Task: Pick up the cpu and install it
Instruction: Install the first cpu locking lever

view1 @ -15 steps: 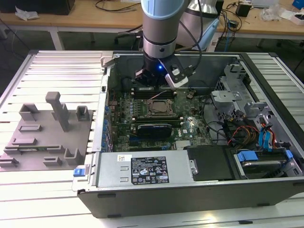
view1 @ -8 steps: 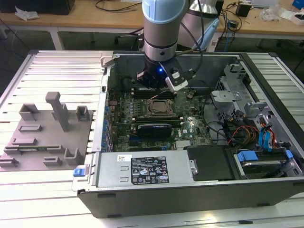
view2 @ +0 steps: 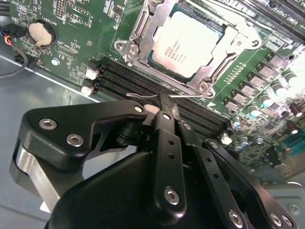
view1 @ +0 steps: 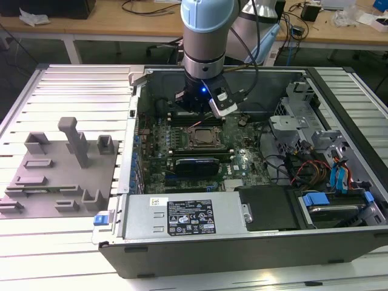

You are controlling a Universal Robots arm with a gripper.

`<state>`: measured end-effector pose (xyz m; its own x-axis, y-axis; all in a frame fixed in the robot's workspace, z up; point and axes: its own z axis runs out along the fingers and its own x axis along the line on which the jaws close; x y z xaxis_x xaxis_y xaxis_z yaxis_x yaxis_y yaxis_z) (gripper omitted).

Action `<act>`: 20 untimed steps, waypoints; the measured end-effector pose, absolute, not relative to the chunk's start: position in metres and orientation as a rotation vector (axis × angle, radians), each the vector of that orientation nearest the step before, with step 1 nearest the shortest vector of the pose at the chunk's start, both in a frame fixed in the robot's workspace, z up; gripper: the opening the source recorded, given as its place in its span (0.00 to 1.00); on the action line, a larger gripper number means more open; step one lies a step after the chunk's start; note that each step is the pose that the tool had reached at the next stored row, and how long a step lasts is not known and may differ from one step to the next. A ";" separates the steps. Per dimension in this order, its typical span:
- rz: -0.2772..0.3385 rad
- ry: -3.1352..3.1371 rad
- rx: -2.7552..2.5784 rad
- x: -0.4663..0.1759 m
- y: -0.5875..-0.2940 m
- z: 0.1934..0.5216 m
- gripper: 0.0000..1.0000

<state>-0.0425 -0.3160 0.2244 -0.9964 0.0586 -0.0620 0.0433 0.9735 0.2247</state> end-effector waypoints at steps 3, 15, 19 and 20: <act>0.340 3.042 0.078 -0.042 -0.316 0.221 0.11; 0.302 3.026 0.074 -0.042 -0.311 0.217 0.11; 0.235 3.031 0.073 -0.043 -0.310 0.216 0.11; 0.224 3.031 0.075 -0.043 -0.310 0.216 0.11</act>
<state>-0.0425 -0.3100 0.2162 -0.9937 0.0564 -0.0969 0.0415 0.9880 0.1491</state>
